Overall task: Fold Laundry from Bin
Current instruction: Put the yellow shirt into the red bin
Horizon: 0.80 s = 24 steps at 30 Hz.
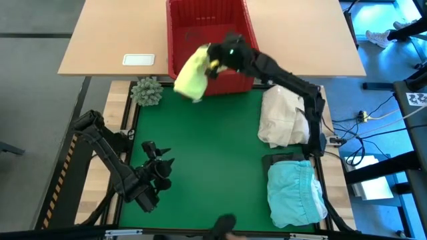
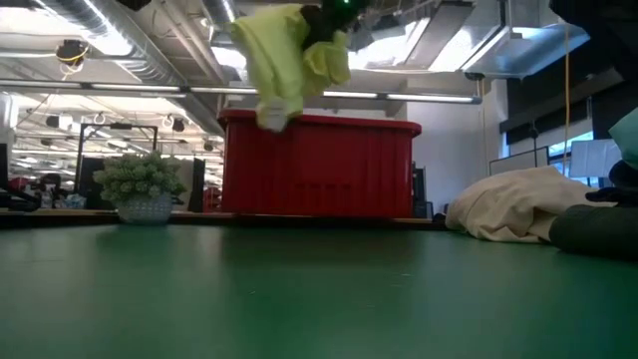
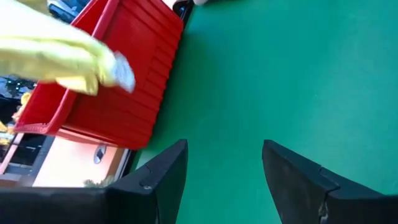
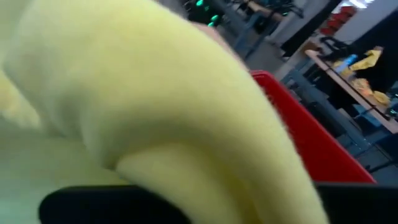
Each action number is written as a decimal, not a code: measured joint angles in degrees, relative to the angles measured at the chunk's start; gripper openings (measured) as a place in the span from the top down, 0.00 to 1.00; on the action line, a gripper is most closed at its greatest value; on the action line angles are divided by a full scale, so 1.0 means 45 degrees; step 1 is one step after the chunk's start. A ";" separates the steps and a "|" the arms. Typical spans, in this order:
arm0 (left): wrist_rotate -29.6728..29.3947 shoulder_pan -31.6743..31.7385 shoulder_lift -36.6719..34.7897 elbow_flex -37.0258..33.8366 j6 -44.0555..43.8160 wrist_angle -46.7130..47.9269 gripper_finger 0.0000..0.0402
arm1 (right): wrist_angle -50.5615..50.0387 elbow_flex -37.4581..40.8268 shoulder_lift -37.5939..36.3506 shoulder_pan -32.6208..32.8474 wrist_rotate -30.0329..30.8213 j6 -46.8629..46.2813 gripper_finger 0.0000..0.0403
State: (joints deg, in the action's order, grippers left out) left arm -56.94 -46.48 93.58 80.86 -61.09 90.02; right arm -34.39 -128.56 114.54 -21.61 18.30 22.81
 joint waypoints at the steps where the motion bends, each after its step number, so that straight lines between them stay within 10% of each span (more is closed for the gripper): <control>1: 0.0003 0.0030 0.0000 0.0000 0.0037 0.0000 0.50 | 0.0230 -0.0034 0.0000 -0.0310 -0.0221 -0.0030 0.90; 24: -0.0283 0.1011 0.0000 0.0000 -0.0056 -0.0563 0.50 | 0.3367 -0.0153 0.0581 -0.4827 -0.2572 -0.0442 0.90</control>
State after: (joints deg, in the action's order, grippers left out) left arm -58.21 -41.93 93.58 80.86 -61.34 87.49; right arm -19.24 -129.25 117.16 -43.33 6.72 20.82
